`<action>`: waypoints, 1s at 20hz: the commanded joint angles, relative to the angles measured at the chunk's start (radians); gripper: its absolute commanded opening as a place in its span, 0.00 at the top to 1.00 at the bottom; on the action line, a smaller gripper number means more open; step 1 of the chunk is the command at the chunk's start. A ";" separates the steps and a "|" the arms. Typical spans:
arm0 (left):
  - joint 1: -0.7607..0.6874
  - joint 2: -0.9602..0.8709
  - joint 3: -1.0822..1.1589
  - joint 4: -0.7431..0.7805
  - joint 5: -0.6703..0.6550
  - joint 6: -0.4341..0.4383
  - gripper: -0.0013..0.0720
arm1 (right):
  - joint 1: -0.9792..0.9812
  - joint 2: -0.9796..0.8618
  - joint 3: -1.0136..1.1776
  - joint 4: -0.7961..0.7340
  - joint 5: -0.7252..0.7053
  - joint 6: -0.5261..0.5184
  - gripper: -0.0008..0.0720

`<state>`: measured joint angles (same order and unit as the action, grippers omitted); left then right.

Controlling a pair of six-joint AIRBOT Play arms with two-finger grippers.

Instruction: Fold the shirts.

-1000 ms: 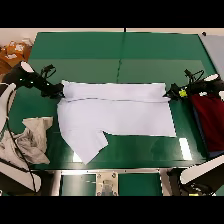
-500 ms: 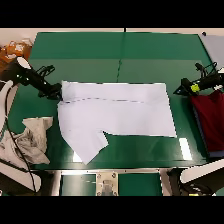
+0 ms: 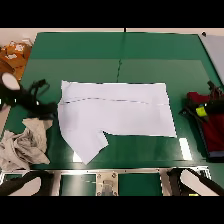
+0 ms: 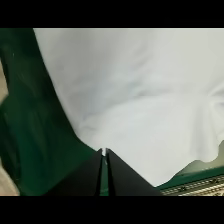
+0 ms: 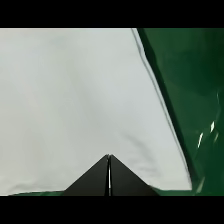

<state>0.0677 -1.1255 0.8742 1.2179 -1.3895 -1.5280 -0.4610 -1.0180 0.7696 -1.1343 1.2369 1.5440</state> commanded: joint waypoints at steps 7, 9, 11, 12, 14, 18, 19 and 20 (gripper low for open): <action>-0.185 0.294 -0.669 -0.325 0.505 -0.183 0.13 | -0.001 0.272 -0.497 0.198 -0.297 0.083 0.53; -0.185 0.294 -0.670 -0.372 0.571 -0.164 0.13 | -0.001 0.232 -0.498 0.208 -0.305 0.084 0.53; -0.185 0.270 -0.670 -0.438 0.586 -0.126 0.13 | -0.001 0.183 -0.498 0.211 -0.296 0.114 0.39; -0.185 0.256 -0.671 -0.473 0.586 -0.098 0.34 | -0.001 0.164 -0.498 0.211 -0.299 0.125 0.39; -0.185 0.243 -0.671 -0.562 0.567 -0.029 0.59 | -0.001 0.133 -0.498 0.232 -0.342 0.124 0.39; -0.185 0.245 -0.671 -0.666 0.522 0.098 0.95 | -0.001 0.088 -0.497 0.264 -0.332 0.120 0.39; -0.185 0.245 -0.671 -0.657 0.520 0.098 0.95 | -0.001 0.088 -0.492 0.258 -0.328 0.111 0.39; -0.185 0.245 -0.671 -0.652 0.516 0.098 0.95 | -0.002 0.088 -0.478 0.233 -0.306 0.066 0.40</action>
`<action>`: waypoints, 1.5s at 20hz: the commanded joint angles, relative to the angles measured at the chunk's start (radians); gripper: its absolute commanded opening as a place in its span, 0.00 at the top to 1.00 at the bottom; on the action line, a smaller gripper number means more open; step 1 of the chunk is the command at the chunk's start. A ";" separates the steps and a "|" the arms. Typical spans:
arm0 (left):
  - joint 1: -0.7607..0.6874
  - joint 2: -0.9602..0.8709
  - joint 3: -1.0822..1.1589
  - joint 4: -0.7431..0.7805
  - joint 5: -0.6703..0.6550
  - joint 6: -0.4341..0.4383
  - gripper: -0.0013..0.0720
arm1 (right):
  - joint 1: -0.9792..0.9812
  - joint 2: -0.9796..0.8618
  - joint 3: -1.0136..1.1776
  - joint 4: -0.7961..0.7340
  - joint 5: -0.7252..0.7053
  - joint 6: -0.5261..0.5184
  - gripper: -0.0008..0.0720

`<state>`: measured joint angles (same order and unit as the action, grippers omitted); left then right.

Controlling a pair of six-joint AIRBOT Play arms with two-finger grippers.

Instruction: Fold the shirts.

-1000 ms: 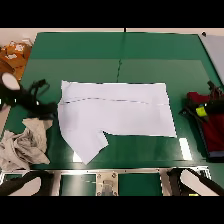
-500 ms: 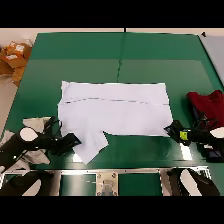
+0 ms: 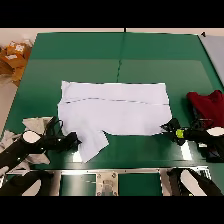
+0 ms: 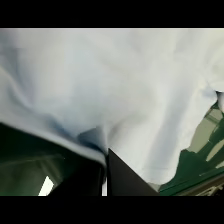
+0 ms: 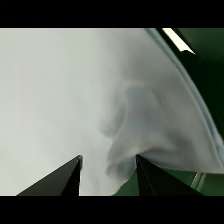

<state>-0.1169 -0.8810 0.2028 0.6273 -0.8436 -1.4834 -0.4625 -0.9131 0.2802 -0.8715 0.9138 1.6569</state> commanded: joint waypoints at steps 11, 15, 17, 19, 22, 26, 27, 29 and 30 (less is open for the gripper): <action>0.000 0.000 0.001 -0.058 -0.056 0.081 0.95 | 0.000 0.140 0.172 -0.271 0.306 -0.007 0.21; 0.000 0.000 0.001 -0.058 -0.047 0.090 0.95 | 0.000 0.143 0.121 -0.240 0.281 -0.007 0.06; 0.000 0.000 0.001 -0.059 -0.042 0.090 0.95 | 0.000 0.143 0.050 -0.146 0.196 -0.007 0.06; 0.000 0.000 0.001 -0.059 -0.042 0.090 0.95 | 0.000 0.143 -0.024 -0.063 0.079 -0.008 0.06; 0.000 0.000 0.001 -0.060 -0.042 0.090 0.95 | 0.000 0.143 -0.080 0.042 -0.095 -0.008 0.06; 0.000 0.000 0.018 -0.057 -0.044 0.106 0.95 | 0.000 0.105 -0.081 0.129 -0.186 -0.012 0.07; 0.000 0.000 0.042 -0.047 -0.064 0.105 0.95 | 0.000 0.100 -0.080 0.127 -0.155 -0.046 0.40; 0.000 0.004 0.108 0.005 -0.125 0.104 0.95 | 0.000 0.101 -0.076 0.126 -0.072 -0.132 0.97; 0.000 0.004 0.150 0.062 -0.163 0.085 0.95 | 0.000 0.101 -0.069 0.120 -0.034 -0.143 0.97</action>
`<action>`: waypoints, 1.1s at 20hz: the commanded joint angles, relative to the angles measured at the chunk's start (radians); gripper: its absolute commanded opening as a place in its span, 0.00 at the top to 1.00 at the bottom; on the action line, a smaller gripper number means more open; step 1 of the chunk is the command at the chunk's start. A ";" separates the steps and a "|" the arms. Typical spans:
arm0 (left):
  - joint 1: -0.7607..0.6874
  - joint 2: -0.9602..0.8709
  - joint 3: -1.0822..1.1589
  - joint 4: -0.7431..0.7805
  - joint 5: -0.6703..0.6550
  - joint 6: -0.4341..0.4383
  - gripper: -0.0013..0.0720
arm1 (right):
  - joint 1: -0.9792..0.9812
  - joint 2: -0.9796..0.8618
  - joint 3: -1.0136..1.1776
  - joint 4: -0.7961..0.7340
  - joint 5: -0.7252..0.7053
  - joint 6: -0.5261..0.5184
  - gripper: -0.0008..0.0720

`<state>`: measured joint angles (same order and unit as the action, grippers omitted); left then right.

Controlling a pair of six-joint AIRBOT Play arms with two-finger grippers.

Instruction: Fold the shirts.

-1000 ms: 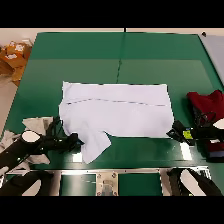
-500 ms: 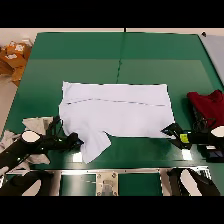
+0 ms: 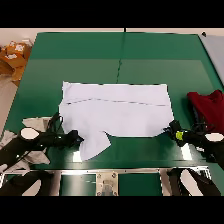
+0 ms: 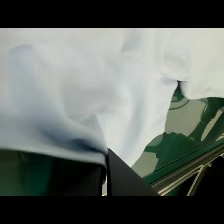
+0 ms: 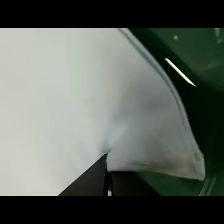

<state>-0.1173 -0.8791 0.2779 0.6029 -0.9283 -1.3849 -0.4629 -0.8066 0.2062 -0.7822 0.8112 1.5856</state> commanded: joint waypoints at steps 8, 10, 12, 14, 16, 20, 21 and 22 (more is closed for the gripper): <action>0.000 0.070 0.222 0.256 -0.357 -0.109 0.96 | 0.000 0.046 0.254 -0.520 0.369 0.095 0.97; 0.000 0.195 0.222 0.282 -0.353 -0.187 0.96 | 0.000 0.062 0.267 -0.508 0.393 0.098 0.97; 0.000 0.261 0.228 0.331 -0.320 -0.239 0.96 | 0.001 0.063 0.273 -0.433 0.402 0.087 0.97; 0.000 0.259 0.259 0.335 -0.245 -0.230 0.96 | 0.001 0.061 0.304 -0.341 0.340 0.066 0.97; 0.000 0.206 0.318 0.345 -0.163 -0.199 0.96 | 0.003 0.038 0.344 -0.251 0.251 0.020 0.97; 0.003 -0.093 0.524 0.361 -0.058 -0.090 0.96 | 0.060 -0.163 0.485 -0.184 0.135 -0.022 0.97; 0.003 -0.177 0.588 0.366 -0.039 -0.066 0.96 | 0.091 -0.231 0.527 -0.168 0.102 -0.027 0.97; 0.003 -0.252 0.646 0.365 -0.029 -0.044 0.96 | 0.116 -0.295 0.566 -0.166 0.069 -0.027 0.97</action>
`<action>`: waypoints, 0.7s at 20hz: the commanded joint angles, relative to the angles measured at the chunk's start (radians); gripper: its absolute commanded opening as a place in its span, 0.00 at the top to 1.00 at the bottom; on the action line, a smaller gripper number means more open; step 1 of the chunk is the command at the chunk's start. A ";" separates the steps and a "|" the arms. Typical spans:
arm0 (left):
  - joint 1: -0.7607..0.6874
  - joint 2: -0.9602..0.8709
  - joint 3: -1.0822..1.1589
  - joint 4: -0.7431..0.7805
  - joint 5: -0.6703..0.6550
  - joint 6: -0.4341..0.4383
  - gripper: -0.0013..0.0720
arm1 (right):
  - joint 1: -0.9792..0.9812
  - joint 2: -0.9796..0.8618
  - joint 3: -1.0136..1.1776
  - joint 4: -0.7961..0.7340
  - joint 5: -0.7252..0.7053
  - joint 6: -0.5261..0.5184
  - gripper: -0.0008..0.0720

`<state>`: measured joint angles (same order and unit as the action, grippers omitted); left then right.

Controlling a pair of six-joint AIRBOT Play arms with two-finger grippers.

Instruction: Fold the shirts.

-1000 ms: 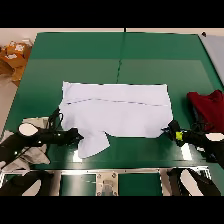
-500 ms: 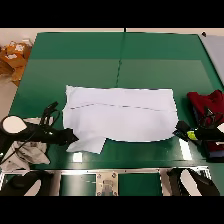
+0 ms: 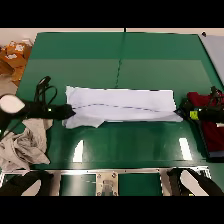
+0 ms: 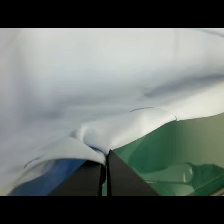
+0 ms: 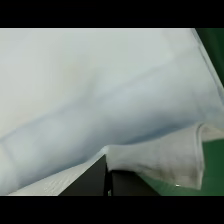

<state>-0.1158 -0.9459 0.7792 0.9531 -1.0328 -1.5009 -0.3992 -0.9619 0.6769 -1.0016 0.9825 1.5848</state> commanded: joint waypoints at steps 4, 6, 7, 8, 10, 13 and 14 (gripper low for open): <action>0.001 -0.469 0.365 0.015 0.129 0.116 0.96 | 0.129 -0.402 0.262 0.053 -0.179 -0.027 0.97; 0.001 -0.587 0.451 0.012 0.181 0.158 0.95 | 0.141 -0.506 0.328 0.054 -0.208 -0.026 0.95; 0.001 -0.637 0.484 0.005 0.212 0.190 0.95 | 0.141 -0.548 0.354 0.057 -0.217 -0.026 0.75; 0.001 -0.674 0.506 -0.001 0.253 0.209 0.93 | 0.140 -0.583 0.377 0.060 -0.232 -0.026 0.49; 0.002 -0.710 0.534 -0.001 0.360 0.224 0.00 | 0.128 -0.625 0.438 0.058 -0.237 -0.028 0.37; 0.002 -0.709 0.608 0.023 0.346 0.219 0.06 | 0.043 -0.626 0.560 0.051 -0.071 -0.124 0.37; 0.002 -0.709 0.641 0.043 0.307 0.219 0.06 | -0.006 -0.627 0.594 0.047 0.009 -0.174 0.36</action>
<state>-0.1146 -1.6279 1.3434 0.9646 -0.7231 -1.2961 -0.3302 -1.5620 1.1709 -0.9470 0.8425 1.5074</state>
